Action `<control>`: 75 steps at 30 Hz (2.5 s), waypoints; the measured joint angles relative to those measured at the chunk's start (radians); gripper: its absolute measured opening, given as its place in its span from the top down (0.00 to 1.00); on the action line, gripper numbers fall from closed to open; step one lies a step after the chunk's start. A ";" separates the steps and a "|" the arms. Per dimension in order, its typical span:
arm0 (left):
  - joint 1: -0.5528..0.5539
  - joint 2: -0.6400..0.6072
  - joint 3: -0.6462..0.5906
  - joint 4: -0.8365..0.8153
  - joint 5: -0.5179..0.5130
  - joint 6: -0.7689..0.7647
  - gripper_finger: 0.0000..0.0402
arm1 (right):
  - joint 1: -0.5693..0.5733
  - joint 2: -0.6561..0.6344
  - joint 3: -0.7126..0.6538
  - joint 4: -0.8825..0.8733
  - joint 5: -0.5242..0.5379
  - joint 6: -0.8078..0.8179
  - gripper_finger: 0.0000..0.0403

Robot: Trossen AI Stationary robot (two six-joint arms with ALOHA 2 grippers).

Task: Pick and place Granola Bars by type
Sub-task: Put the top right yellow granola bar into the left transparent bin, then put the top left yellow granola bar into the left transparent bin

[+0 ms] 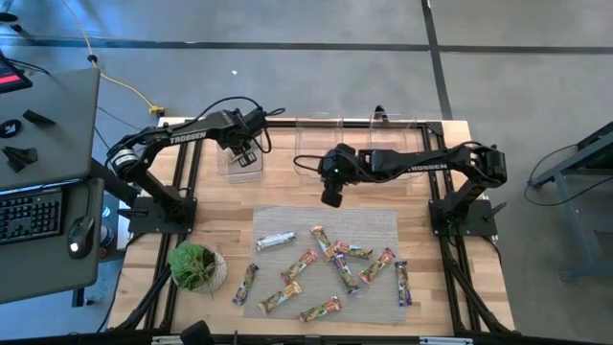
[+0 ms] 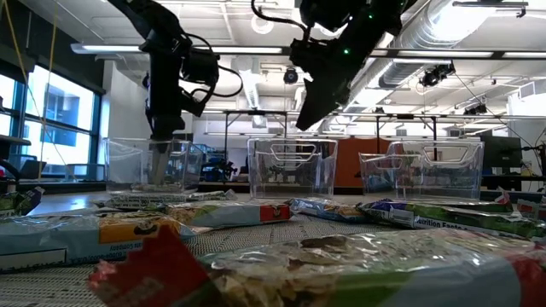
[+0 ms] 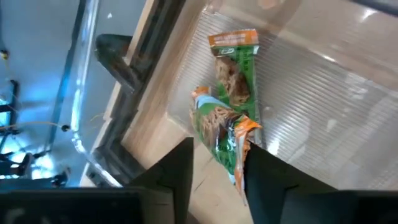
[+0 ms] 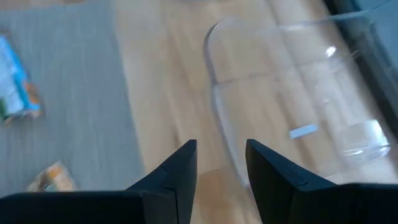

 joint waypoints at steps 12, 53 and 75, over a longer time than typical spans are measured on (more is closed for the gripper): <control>0.000 -0.003 0.066 -0.084 0.184 -0.002 0.66 | 0.128 0.002 -0.169 0.340 -0.119 0.000 0.70; 0.000 -0.004 0.397 -0.148 0.435 -0.110 0.66 | 0.291 0.364 0.067 0.414 -0.023 0.340 0.70; 0.000 -0.003 0.397 -0.149 0.524 -0.135 0.66 | 0.316 0.430 0.066 0.492 0.019 0.466 0.70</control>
